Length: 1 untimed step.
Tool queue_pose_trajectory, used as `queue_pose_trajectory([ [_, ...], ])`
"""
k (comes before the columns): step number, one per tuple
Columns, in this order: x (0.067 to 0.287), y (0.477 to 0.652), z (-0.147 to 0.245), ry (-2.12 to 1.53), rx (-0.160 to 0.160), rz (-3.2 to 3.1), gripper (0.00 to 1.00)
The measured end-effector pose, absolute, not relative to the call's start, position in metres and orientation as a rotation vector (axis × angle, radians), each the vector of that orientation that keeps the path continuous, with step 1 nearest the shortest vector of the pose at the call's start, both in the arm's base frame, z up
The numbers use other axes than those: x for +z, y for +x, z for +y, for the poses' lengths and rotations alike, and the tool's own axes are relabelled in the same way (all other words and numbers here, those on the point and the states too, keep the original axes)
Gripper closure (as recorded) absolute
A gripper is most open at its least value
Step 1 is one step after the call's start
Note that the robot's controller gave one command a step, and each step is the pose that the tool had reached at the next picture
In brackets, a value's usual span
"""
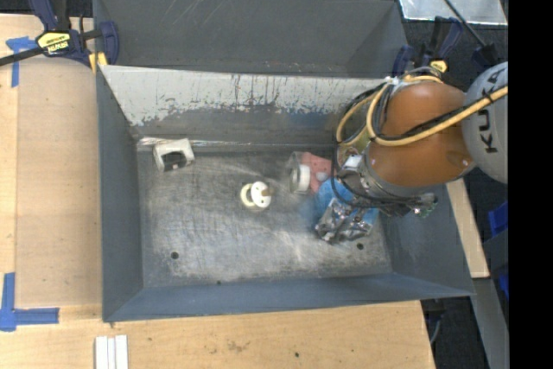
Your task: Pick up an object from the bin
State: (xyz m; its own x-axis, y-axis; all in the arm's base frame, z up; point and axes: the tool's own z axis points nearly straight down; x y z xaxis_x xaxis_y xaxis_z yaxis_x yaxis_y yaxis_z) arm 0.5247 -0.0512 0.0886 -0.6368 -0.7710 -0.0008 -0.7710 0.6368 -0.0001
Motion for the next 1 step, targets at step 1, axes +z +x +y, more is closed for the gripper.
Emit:
queue_pose_trajectory([
  [1, 0.0886, 0.5247, -0.0512, -1.338, 0.0, 2.841, 1.0],
])
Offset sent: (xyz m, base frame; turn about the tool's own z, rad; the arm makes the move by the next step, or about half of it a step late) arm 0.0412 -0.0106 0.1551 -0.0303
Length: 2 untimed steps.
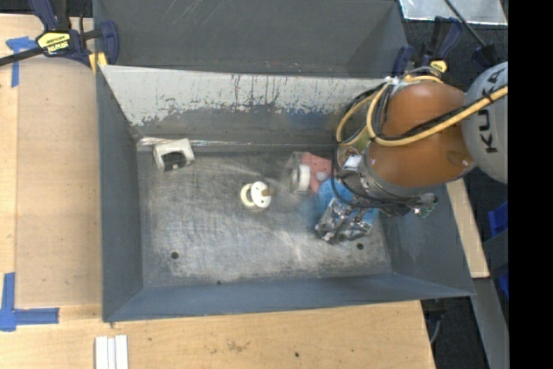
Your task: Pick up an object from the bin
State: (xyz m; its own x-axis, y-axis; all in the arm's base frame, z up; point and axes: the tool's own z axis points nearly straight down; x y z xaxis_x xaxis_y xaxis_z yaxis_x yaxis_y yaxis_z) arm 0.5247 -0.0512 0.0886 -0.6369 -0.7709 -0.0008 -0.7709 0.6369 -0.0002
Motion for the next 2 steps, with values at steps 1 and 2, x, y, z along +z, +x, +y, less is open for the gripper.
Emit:
queue_pose_trajectory([
  [1, 0.09, 0.525, -0.051, -1.339, 0.002, 2.843, 1.0],
  [2, 0.097, 0.531, -0.032, -1.682, 0.0, 2.652, 0.0],
])
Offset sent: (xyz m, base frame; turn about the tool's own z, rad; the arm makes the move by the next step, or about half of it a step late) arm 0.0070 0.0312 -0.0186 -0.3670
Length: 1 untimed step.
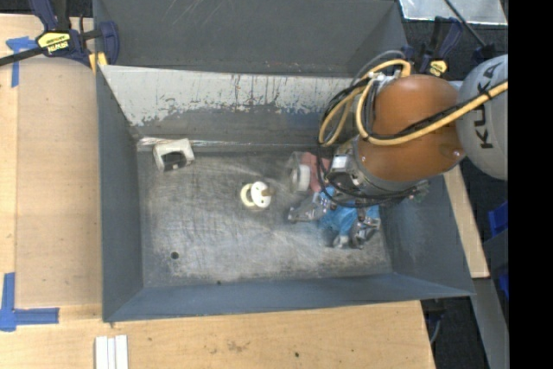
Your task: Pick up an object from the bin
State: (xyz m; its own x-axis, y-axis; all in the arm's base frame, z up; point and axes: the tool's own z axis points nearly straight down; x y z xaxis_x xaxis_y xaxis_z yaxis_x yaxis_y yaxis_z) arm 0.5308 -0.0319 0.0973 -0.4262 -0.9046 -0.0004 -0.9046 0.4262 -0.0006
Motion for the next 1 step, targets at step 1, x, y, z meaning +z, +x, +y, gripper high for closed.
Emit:
queue_pose_trajectory([
  [1, 0.0749, 0.5317, -0.0232, -1.824, 0.0, 2.559, 0.0],
])
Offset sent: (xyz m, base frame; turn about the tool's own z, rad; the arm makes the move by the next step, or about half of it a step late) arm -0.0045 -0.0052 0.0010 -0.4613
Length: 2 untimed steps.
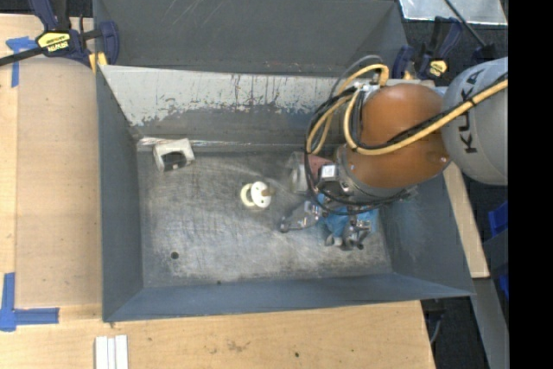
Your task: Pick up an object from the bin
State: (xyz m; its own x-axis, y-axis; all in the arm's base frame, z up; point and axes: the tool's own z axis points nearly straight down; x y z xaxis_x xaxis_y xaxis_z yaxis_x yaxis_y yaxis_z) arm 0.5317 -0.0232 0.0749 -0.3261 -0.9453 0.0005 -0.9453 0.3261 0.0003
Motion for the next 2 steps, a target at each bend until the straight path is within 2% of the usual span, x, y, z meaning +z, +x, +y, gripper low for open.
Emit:
queue_pose_trajectory([
  [1, 0.077, 0.53, -0.026, 1.942, -0.001, -2.474, 0.0],
  [2, 0.086, 0.546, -0.036, 2.233, -0.001, -2.211, 0.0],
])
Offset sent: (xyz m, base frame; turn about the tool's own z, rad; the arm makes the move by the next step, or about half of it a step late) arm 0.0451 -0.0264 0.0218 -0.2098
